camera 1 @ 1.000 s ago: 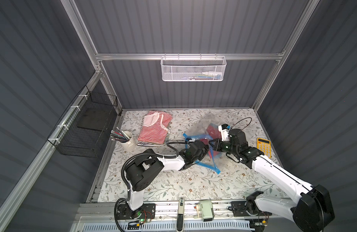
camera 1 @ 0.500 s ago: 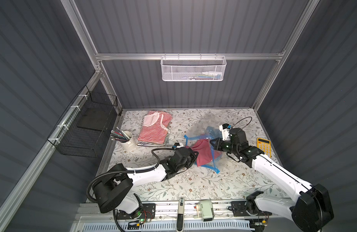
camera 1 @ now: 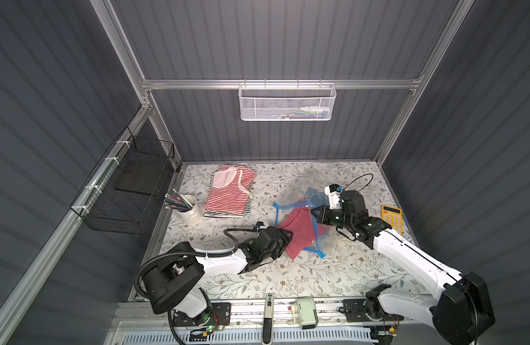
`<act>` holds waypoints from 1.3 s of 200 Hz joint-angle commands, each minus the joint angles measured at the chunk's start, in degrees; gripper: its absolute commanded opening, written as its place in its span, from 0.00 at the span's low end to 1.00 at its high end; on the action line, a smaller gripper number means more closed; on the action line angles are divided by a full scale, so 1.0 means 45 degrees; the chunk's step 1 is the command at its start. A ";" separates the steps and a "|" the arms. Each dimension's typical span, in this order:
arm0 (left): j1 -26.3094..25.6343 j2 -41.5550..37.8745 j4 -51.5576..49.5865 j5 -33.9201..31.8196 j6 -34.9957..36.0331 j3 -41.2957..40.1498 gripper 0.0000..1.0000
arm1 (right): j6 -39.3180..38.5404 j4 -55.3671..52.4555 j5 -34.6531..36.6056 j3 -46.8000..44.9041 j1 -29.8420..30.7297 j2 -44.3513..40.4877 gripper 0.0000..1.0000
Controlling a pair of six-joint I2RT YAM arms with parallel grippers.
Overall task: Take the tank top out of the vacuum bag
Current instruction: Take out the tank top from the vacuum bag.
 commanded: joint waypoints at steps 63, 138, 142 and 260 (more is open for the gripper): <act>-0.0287 0.1778 0.0517 0.0369 -0.0760 0.0413 0.70 | 0.0043 0.0306 -0.0406 0.0124 -0.0051 -0.0158 0.00; -0.0773 0.3241 0.5645 -0.1583 -0.1256 -0.1411 0.68 | 0.0051 0.0401 -0.0407 0.0085 -0.0054 -0.0083 0.00; -0.0773 0.3398 0.5828 -0.1645 -0.1327 -0.1410 0.67 | 0.0066 0.0387 -0.0409 0.0068 -0.0059 -0.0097 0.00; -0.0773 0.0410 0.3614 -0.1871 0.0051 -0.1347 0.00 | -0.0387 0.0001 -0.0086 0.0319 -0.0110 -0.0101 0.00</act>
